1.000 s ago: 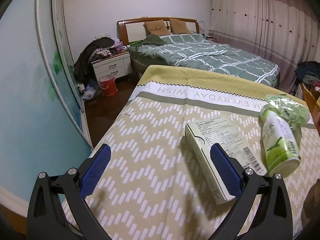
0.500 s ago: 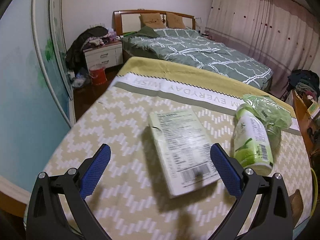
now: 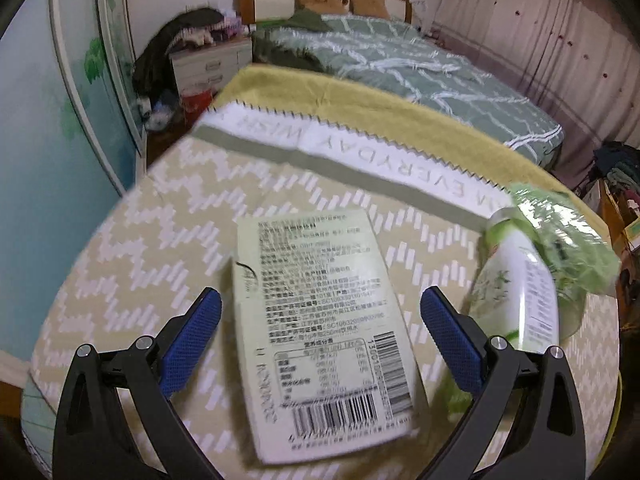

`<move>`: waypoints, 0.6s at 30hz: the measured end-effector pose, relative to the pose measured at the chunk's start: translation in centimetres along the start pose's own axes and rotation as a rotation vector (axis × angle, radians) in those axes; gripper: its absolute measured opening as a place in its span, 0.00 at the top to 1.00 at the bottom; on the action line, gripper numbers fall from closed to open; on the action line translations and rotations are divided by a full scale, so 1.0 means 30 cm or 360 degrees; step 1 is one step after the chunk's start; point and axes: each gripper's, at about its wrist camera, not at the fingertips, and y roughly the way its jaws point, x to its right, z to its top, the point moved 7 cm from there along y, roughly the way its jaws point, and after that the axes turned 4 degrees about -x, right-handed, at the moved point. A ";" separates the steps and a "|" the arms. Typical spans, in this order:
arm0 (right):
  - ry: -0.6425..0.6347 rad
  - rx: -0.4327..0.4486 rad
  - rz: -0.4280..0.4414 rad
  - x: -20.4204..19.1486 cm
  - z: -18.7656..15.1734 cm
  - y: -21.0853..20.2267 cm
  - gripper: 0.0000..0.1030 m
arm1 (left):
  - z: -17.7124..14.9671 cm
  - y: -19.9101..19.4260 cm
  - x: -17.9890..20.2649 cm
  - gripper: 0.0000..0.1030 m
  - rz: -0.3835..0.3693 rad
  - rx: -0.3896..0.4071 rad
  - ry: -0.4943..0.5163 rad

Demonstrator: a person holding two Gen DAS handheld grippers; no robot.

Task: Collect trash
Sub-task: 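Grasp the flat white barcode-printed card with the left tool, then carry the white card over the bin and open the left tool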

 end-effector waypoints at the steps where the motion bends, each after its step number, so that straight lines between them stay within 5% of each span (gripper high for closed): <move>1: -0.0003 -0.0001 0.0002 -0.001 0.000 0.000 0.74 | -0.003 0.015 -0.003 0.05 -0.0009 -0.0025 -0.0010; 5: -0.0009 -0.0006 0.0009 -0.008 -0.001 0.003 0.73 | 0.000 0.029 -0.003 0.07 -0.0019 -0.0024 0.0020; 9: -0.0011 -0.0020 0.0014 -0.011 -0.003 0.009 0.73 | -0.007 0.019 -0.011 0.25 -0.0035 -0.0014 0.0121; 18: -0.0042 -0.0031 -0.0009 -0.028 -0.004 0.016 0.73 | -0.102 -0.067 -0.054 0.27 -0.0139 -0.0025 0.0316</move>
